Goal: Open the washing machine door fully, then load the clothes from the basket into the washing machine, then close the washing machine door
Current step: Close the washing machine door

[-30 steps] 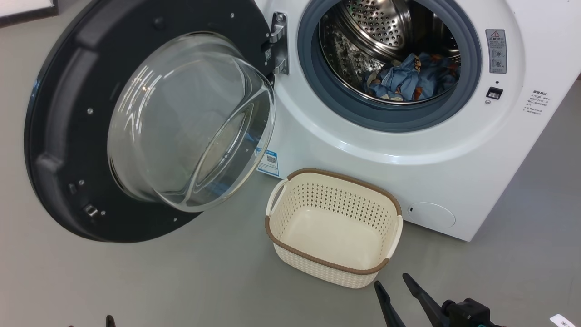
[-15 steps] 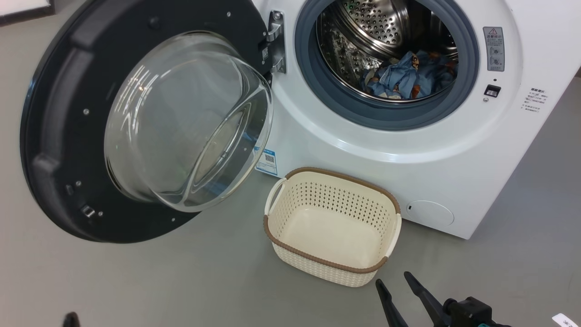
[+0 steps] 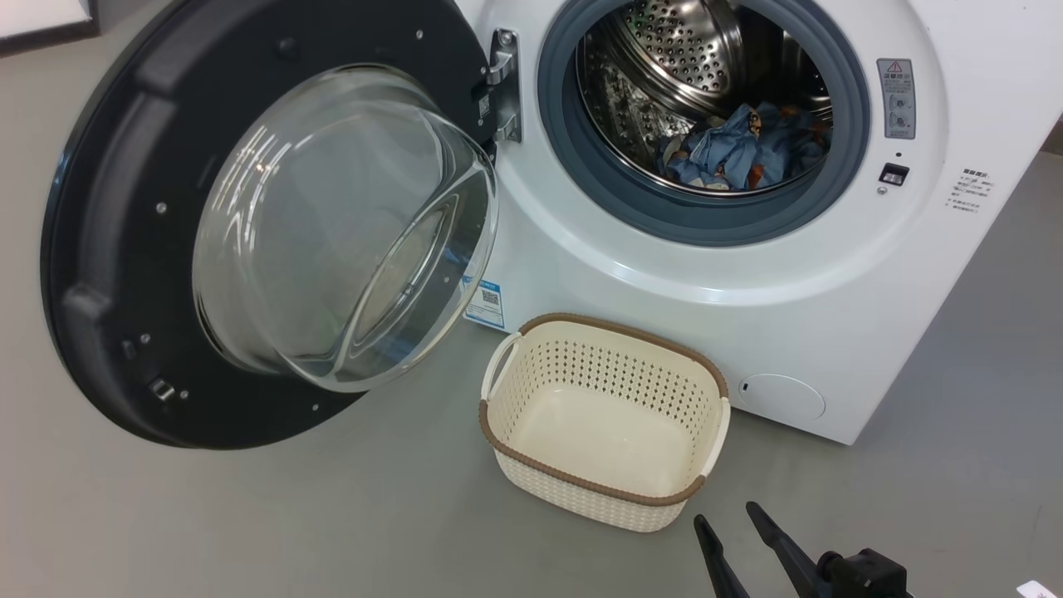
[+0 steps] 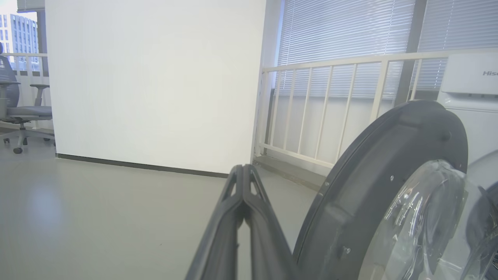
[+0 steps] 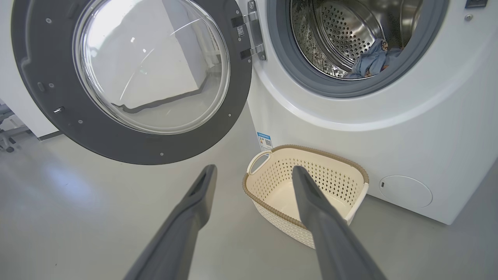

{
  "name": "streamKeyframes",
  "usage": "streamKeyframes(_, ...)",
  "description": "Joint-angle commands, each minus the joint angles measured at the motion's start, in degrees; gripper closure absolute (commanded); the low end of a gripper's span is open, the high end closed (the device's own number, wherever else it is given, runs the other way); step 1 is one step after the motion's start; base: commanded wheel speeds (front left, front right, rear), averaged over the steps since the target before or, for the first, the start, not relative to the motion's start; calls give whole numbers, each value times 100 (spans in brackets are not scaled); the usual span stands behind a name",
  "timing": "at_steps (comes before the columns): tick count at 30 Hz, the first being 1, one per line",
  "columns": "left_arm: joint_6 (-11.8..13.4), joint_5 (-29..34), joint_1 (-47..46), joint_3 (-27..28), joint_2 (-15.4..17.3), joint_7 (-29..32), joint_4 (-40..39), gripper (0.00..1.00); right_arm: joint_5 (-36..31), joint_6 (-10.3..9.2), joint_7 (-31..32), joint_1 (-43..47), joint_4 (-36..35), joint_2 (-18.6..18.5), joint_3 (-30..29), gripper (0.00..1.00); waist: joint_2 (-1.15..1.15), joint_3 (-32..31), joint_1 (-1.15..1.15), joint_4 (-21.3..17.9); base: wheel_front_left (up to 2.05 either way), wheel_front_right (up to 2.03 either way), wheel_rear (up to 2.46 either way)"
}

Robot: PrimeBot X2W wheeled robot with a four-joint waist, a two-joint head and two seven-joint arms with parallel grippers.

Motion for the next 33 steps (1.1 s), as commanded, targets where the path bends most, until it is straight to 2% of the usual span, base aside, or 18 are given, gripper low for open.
streamKeyframes(1, -30, -141, -449, 328, 329, 98, -57, 100, -86, 9, -28, -81, -132, 10, 164, 0, 0, -17, 0, -10, 0, 0, 0)
streamKeyframes(5, -190, -883, -1064, 679, 584, 428, 283, 100, -78, 9, -28, -74, -157, 10, 169, 0, 0, -33, 0, -26, 0, 0, 0)
streamKeyframes(11, -370, -2346, -1843, 1238, 620, 1062, 1164, 100, -107, 9, -28, -45, -189, 0, 176, 0, 0, 20, 0, -73, 0, 0, 0)
streamKeyframes(16, -541, -3237, -2338, 1634, 764, 1440, 2021, 100, -125, 9, -28, -81, -185, -83, 199, 0, 0, 107, 0, -123, 0, 0, 0)
streamKeyframes(22, -747, -3815, -2797, 1715, 968, 1826, 2807, 100, -143, 9, 29, -166, -208, -258, 231, 0, 0, 250, 0, -187, 0, 0, 0)
streamKeyframes(29, -775, -4327, -3297, 1812, 1236, 2340, 3550, 100, -140, 9, 139, -235, -335, -393, 274, 0, 0, 417, 0, -320, 0, 0, 0)
streamKeyframes(33, -768, -4469, -3468, 1886, 1344, 2433, 3807, 100, -145, 9, 183, -268, -397, -433, 274, 0, 0, 505, 0, -375, 0, 0, 0)
